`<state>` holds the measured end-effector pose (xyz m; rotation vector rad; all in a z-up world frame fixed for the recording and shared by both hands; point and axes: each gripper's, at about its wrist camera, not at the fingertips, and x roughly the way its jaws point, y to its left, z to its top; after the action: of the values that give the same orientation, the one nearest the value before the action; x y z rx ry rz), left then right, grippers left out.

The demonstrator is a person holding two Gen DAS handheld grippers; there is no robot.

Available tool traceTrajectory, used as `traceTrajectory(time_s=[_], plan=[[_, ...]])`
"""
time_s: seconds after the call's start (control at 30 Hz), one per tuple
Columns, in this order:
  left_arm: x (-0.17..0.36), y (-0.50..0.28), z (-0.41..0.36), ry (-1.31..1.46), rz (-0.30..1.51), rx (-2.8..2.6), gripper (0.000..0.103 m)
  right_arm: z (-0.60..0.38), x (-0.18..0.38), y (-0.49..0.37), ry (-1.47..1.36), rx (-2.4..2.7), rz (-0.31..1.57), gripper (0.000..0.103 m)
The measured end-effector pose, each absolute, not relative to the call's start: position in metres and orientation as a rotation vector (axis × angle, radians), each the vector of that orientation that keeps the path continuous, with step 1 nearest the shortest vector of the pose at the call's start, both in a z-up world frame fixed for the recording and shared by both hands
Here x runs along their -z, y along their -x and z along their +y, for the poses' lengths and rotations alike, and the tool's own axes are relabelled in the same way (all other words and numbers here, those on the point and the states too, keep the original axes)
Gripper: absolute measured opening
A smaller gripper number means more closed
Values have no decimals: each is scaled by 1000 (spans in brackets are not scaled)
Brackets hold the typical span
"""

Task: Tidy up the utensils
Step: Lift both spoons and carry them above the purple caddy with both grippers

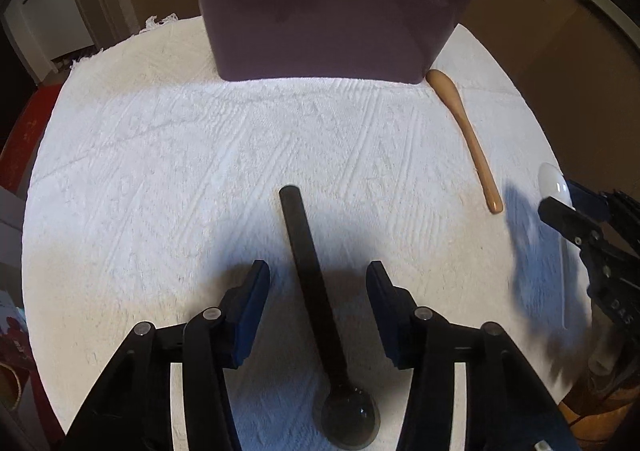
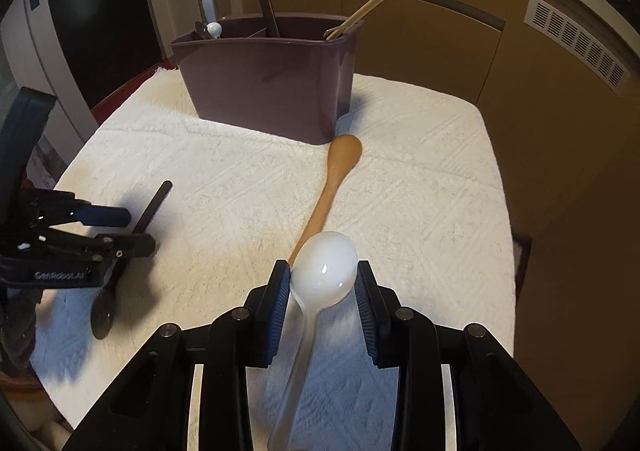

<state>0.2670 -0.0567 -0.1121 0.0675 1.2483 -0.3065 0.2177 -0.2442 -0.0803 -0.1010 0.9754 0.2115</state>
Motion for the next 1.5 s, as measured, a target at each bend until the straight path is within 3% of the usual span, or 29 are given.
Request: traceTrajectory(time_s=[0.07, 0.13, 0.2, 0.43, 0.6, 0.93, 1.23, 1.5], plan=[[112, -279, -61, -56, 1255, 311, 36, -249, 77, -213, 101, -203, 967, 34], [114, -288, -65, -66, 1254, 301, 19, -250, 77, -209, 101, -203, 964, 34], [113, -289, -66, -84, 1244, 297, 11, -251, 78, -207, 100, -200, 962, 34], [100, -245, -69, -211, 1117, 307, 10, -257, 77, -202, 74, -197, 950, 34], [47, -213, -51, -152, 962, 309, 10, -256, 61, -196, 61, -205, 903, 34], [-81, -193, -47, -142, 596, 322, 10, -242, -45, -189, 42, -247, 643, 34], [-126, -213, -36, -126, 455, 297, 10, -222, -136, -203, 79, -275, 453, 34], [-166, -253, -26, -74, 396, 304, 10, -223, -175, -253, 4, -300, 364, 34]])
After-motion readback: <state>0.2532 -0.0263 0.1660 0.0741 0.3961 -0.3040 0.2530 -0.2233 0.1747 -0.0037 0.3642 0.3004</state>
